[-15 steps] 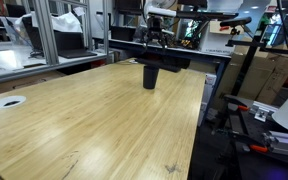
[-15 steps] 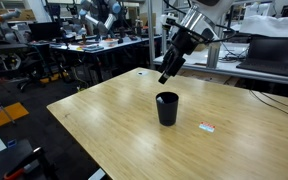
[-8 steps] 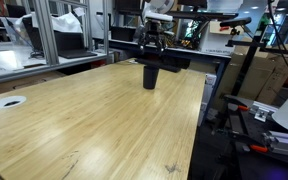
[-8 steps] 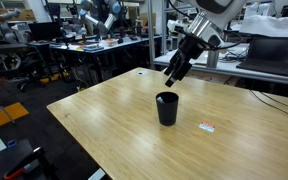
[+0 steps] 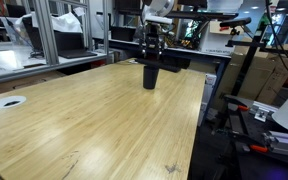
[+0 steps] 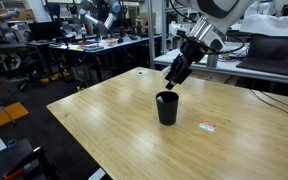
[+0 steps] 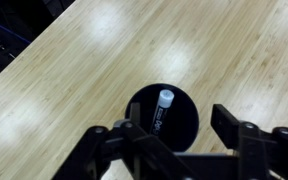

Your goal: Move marker from the black cup and place it on the table

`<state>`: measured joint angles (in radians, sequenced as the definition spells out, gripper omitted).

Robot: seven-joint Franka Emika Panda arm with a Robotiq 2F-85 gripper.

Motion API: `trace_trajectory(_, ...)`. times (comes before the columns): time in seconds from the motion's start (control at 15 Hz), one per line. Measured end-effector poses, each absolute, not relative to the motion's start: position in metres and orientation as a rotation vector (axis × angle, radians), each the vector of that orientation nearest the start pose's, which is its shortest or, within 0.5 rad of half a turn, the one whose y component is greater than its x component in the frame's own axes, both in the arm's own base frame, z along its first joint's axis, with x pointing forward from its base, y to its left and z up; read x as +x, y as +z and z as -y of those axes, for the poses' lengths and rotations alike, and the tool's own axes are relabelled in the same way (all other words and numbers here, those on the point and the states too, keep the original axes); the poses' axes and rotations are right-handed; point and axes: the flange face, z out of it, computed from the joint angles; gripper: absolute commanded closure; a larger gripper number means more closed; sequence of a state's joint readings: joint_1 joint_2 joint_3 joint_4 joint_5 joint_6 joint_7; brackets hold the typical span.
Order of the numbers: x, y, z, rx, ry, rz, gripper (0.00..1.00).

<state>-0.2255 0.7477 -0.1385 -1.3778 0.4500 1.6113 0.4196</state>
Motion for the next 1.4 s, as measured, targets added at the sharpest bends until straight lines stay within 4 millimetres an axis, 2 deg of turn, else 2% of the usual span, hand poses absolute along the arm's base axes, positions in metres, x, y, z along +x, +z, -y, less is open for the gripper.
trace_trajectory(0.27,0.651,0.245,0.181,-2.456,0.721,-1.197,0.82)
trace_trajectory(0.4,0.650,0.238,0.181,-2.454,0.735,-1.199,0.67)
trace_trajectory(0.6,0.647,0.217,0.180,-2.445,0.778,-1.205,0.61)
trace_trajectory(0.73,0.645,0.202,0.180,-2.440,0.808,-1.209,0.69)
trace_trajectory(0.93,0.642,0.188,0.179,-2.434,0.837,-1.212,0.70)
trace_trajectory(1.4,0.646,0.187,0.172,-2.439,0.839,-1.195,0.70)
